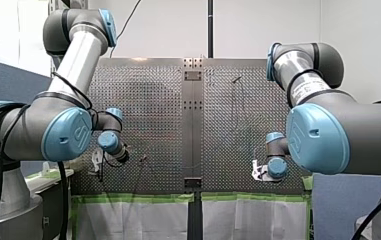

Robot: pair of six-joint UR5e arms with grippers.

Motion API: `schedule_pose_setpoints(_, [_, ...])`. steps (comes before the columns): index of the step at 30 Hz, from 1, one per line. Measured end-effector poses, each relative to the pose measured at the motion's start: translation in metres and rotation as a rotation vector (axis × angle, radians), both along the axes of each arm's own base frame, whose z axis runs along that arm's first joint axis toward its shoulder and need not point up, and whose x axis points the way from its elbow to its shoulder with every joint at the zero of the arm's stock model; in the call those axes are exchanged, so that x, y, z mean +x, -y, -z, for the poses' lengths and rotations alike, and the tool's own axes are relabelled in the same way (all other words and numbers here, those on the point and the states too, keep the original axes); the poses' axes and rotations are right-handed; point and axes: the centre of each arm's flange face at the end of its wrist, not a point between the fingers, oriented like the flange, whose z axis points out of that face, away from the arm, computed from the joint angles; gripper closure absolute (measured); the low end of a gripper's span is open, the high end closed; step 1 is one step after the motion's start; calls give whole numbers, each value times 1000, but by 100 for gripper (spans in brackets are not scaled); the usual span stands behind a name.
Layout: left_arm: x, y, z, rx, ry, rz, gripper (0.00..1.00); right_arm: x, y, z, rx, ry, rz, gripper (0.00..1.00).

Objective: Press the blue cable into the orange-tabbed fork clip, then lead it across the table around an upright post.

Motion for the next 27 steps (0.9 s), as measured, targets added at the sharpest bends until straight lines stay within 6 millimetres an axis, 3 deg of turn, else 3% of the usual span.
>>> schedule_pose_setpoints(27, [34, -11, -21, -270, 220, 101, 99, -5, 2, 0, -3, 10, 13, 100])
